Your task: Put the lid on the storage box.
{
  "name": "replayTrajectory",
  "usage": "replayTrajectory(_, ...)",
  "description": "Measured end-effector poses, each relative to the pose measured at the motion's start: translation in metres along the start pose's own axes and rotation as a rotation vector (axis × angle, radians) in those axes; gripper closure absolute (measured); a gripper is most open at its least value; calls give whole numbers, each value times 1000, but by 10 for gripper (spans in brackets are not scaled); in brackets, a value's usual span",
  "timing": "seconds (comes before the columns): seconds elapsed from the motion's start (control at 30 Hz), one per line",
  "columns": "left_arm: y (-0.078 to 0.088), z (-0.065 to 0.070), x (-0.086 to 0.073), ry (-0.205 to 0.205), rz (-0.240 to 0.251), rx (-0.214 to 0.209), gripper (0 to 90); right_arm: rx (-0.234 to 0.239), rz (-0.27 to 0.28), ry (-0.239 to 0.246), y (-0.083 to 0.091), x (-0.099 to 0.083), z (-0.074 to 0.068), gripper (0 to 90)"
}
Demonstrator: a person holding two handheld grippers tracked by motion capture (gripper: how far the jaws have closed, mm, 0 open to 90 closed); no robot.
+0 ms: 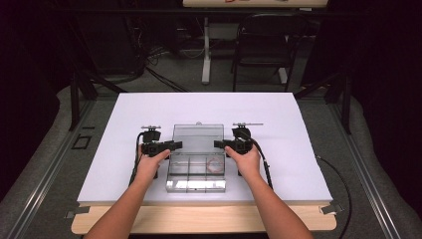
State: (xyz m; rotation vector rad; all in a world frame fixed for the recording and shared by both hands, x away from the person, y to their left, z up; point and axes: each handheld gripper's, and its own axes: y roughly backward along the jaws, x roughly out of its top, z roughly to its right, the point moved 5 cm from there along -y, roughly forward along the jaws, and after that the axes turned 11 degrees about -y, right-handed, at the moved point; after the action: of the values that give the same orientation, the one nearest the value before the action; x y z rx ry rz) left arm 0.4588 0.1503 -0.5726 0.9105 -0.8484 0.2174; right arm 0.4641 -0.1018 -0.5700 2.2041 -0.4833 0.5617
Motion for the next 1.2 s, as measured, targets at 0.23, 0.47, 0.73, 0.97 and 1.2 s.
replayTrajectory(0.23,2,1,1,-6,9,9,542,-7,22,14,1,0,-2,538)
replayTrajectory(0.47,4,1,2,-15,17,14,567,-3,25,27,3,1,-4,543)
replayTrajectory(0.73,9,1,4,-22,30,16,617,-3,38,53,7,2,-6,565)
replayTrajectory(0.97,14,3,6,-42,40,30,651,-23,61,99,11,1,-11,571)
replayTrajectory(1.2,17,6,7,-69,35,45,674,-22,71,116,15,2,-13,589)
